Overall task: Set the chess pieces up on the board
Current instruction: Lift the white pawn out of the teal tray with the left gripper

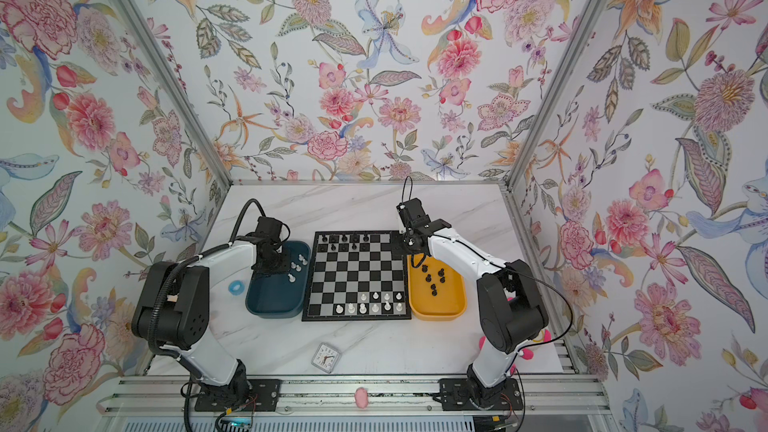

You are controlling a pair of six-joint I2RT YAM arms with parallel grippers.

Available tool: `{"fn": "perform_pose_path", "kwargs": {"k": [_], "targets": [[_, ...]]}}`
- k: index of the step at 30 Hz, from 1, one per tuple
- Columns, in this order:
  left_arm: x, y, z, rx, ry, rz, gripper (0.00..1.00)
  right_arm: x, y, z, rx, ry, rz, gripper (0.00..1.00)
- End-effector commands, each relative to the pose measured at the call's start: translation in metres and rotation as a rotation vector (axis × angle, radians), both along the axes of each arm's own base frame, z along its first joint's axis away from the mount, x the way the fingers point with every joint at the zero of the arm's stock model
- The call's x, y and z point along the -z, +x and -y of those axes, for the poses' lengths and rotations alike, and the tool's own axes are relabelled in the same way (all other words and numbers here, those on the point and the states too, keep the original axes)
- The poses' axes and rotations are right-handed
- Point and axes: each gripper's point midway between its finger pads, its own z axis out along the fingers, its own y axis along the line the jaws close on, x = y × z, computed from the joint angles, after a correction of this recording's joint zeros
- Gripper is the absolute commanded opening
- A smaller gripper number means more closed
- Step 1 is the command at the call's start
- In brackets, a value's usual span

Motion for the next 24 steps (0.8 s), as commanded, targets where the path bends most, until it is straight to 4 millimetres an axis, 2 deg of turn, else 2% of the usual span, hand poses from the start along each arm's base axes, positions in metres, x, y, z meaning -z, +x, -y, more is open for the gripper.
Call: {"fn": "perform_pose_path", "kwargs": {"k": [1, 24], "targets": [[-0.0119, 0.0124, 0.0012, 0.01, -0.017, 0.042, 0.24, -0.003, -0.0018, 0.0012, 0.01, 0.018, 0.0, 0.28], [-0.0067, 0.0109, -0.0014, 0.008, 0.002, 0.018, 0.19, -0.0016, -0.0014, 0.0004, 0.009, 0.019, -0.005, 0.28]]}}
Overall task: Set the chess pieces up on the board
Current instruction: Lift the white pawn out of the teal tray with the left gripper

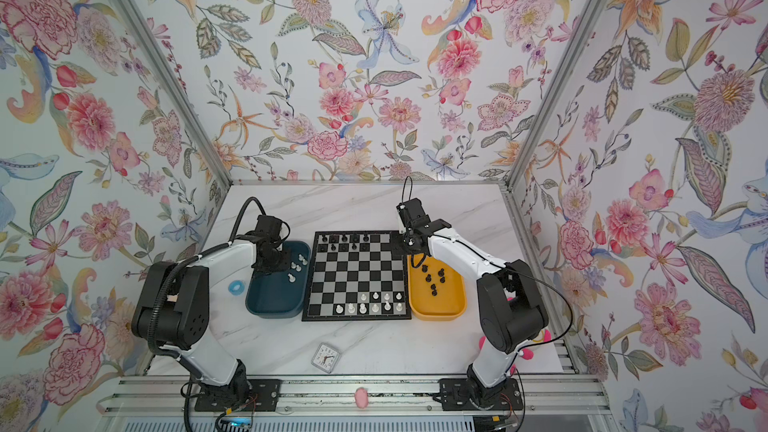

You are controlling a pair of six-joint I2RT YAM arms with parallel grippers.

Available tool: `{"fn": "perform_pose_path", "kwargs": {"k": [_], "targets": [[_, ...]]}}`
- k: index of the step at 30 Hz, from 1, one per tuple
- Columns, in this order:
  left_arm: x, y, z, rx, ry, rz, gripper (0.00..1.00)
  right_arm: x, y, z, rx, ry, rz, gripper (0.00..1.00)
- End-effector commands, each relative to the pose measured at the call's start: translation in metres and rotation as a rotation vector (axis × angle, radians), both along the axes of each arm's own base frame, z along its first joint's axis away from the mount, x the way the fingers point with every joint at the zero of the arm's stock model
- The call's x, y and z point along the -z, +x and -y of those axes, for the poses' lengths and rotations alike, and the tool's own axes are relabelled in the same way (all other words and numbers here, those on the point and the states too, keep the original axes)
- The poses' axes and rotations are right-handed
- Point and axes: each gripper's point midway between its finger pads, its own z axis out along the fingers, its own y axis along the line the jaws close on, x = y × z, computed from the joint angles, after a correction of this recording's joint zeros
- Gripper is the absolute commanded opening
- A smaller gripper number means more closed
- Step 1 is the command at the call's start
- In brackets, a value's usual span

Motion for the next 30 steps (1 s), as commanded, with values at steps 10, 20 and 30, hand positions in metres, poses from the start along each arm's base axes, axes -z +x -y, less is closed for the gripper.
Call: {"fn": "perform_pose_path", "kwargs": {"k": [10, 20, 30], "targets": [[-0.004, 0.006, -0.004, 0.003, 0.013, -0.002, 0.14, 0.0, -0.001, 0.002, 0.013, 0.013, -0.005, 0.28], [-0.035, 0.01, -0.001, 0.014, 0.007, 0.043, 0.1, -0.002, -0.002, 0.002, 0.012, 0.017, -0.002, 0.28], [-0.11, 0.008, 0.015, 0.07, 0.009, 0.154, 0.11, -0.002, -0.004, 0.001, 0.004, 0.031, 0.001, 0.28]]}}
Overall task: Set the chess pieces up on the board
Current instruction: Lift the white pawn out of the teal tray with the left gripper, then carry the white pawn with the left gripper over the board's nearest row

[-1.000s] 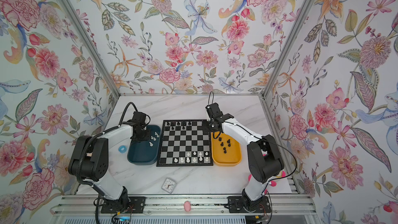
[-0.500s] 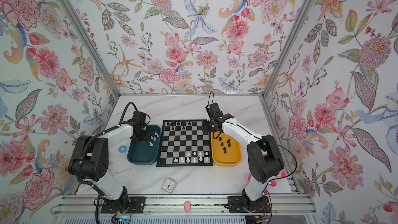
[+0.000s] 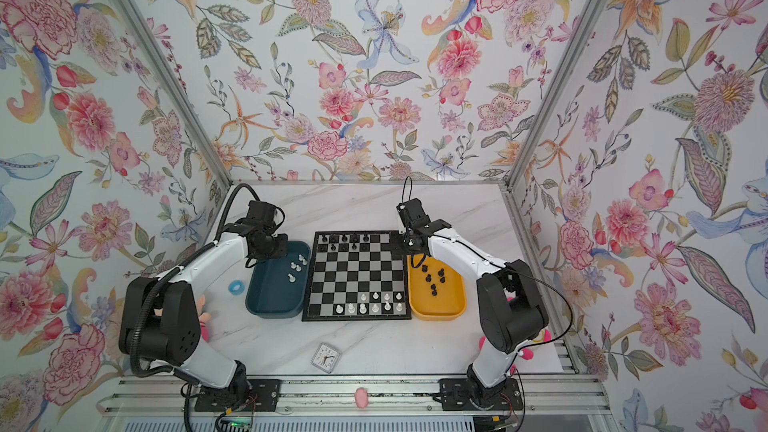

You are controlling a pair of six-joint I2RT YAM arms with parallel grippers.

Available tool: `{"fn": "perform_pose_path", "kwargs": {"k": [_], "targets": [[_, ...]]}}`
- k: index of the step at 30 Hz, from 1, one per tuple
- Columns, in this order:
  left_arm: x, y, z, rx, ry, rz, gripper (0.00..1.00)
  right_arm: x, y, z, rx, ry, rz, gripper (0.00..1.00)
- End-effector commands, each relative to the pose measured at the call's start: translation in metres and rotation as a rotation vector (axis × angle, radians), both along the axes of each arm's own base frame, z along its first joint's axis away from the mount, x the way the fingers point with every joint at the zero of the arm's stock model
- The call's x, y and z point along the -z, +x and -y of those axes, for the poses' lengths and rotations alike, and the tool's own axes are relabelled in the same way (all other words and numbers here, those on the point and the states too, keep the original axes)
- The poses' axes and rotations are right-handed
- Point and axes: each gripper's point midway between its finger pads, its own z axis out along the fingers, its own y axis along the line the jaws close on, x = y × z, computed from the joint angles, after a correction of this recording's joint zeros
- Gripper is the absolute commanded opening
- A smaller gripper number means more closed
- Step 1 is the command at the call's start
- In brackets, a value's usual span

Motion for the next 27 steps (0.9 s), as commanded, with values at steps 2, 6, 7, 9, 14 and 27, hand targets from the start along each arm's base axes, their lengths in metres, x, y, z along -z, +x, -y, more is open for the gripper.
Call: {"fn": "perform_pose_path", "kwargs": {"k": [2, 6, 7, 9, 14, 27], "targets": [[-0.043, -0.011, 0.014, 0.065, 0.02, 0.041, 0.11, -0.003, -0.004, 0.003, 0.01, 0.023, 0.004, 0.28], [-0.062, -0.019, 0.033, 0.118, 0.028, 0.052, 0.11, -0.005, -0.005, 0.002, 0.006, 0.032, 0.011, 0.28], [-0.065, -0.022, 0.04, 0.137, 0.028, 0.056, 0.11, -0.006, -0.006, 0.002, 0.006, 0.034, 0.012, 0.28], [-0.072, -0.028, 0.054, 0.173, 0.023, 0.062, 0.11, -0.008, -0.007, 0.002, 0.003, 0.04, 0.016, 0.28], [-0.077, -0.05, 0.079, 0.245, 0.02, 0.045, 0.11, -0.013, -0.011, 0.003, 0.001, 0.049, 0.03, 0.28], [-0.044, -0.108, 0.142, 0.403, 0.045, -0.044, 0.11, -0.015, -0.018, 0.0, -0.011, 0.06, 0.038, 0.28]]}}
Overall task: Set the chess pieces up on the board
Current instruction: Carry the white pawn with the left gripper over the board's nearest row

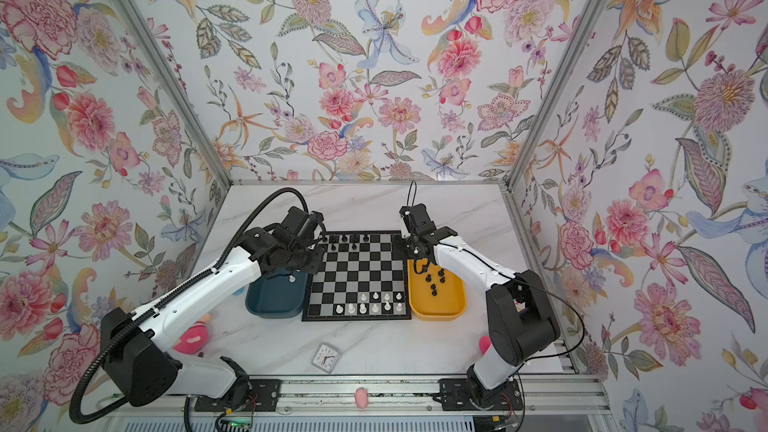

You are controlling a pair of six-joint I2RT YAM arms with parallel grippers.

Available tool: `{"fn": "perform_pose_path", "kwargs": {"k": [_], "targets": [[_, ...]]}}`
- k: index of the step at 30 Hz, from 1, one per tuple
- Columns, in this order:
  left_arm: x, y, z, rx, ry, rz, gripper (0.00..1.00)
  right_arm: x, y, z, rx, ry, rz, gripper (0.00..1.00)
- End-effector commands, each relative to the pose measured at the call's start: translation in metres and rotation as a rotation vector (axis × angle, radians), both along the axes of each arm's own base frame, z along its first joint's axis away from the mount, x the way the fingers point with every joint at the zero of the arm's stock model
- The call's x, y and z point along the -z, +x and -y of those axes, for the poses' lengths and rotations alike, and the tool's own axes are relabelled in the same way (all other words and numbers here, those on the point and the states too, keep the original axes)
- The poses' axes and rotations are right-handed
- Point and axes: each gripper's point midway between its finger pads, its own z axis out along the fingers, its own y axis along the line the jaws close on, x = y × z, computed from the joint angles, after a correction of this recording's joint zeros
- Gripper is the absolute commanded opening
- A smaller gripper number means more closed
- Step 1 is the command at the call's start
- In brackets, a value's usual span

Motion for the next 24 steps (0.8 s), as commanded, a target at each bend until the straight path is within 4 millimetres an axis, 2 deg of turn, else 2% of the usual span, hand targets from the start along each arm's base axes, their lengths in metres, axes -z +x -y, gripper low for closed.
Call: {"fn": "perform_pose_path", "kwargs": {"k": [1, 11, 17, 24], "targets": [[0.024, -0.018, 0.003, -0.001, 0.041, -0.055, 0.11, -0.008, -0.003, -0.004, -0.004, 0.021, 0.017, 0.28], [0.067, -0.042, 0.011, 0.009, 0.056, -0.101, 0.11, -0.007, -0.008, -0.013, -0.022, 0.003, 0.016, 0.29], [0.089, -0.052, 0.004, 0.002, 0.111, -0.121, 0.11, -0.004, -0.011, -0.015, -0.025, -0.01, 0.011, 0.28], [0.107, -0.063, -0.001, -0.006, 0.09, -0.142, 0.11, -0.003, -0.014, -0.019, -0.031, -0.019, 0.012, 0.28]]}}
